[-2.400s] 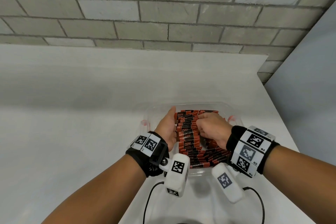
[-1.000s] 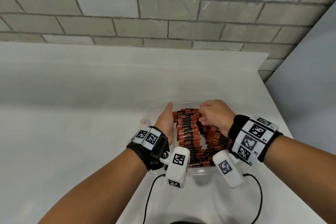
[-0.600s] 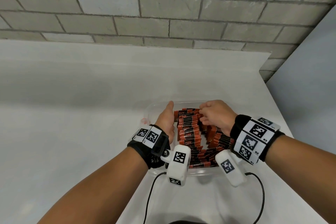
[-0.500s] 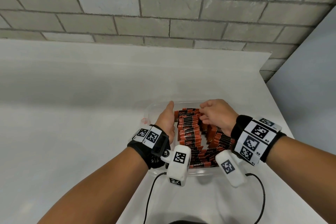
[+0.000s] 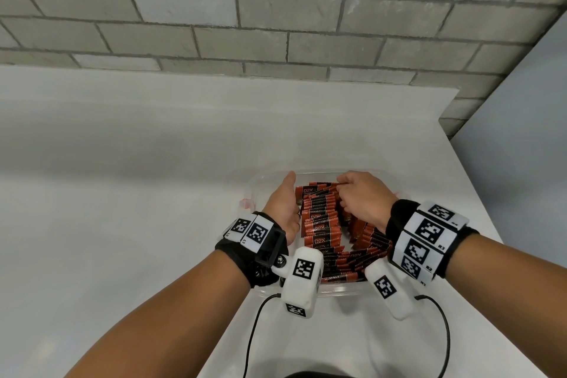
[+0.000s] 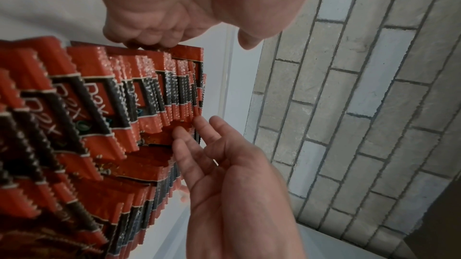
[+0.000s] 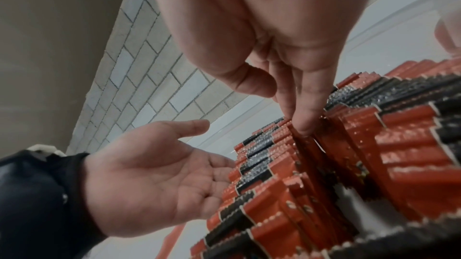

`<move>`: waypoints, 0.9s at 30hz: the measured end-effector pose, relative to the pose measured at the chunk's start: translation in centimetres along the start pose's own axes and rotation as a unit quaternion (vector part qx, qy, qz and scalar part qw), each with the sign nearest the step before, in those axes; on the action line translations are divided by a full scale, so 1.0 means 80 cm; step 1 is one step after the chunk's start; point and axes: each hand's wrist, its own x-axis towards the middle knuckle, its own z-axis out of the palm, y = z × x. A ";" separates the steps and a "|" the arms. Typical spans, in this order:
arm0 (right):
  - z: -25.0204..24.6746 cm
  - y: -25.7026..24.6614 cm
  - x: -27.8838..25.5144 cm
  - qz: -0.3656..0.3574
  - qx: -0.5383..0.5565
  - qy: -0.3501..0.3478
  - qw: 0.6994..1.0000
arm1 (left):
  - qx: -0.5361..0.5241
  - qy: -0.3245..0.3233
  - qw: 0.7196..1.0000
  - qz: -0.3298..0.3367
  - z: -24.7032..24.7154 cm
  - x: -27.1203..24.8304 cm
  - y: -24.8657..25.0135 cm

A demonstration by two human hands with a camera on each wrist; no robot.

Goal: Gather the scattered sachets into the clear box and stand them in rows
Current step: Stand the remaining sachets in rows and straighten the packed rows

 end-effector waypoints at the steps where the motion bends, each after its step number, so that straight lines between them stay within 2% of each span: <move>1: 0.000 -0.001 0.000 0.001 -0.005 -0.001 1.000 | -0.005 -0.005 1.000 0.000 0.000 -0.001 0.000; 9: 0.004 -0.006 -0.001 -0.014 -0.021 -0.024 0.999 | -0.030 -0.028 0.999 0.004 0.003 -0.007 0.002; 19: 0.005 -0.002 -0.006 0.025 0.118 -0.003 0.993 | -0.040 -0.017 0.999 0.003 0.004 -0.006 0.003; 27: 0.003 -0.002 -0.005 0.031 0.154 0.002 0.988 | -0.038 -0.014 0.999 -0.005 0.008 -0.014 0.007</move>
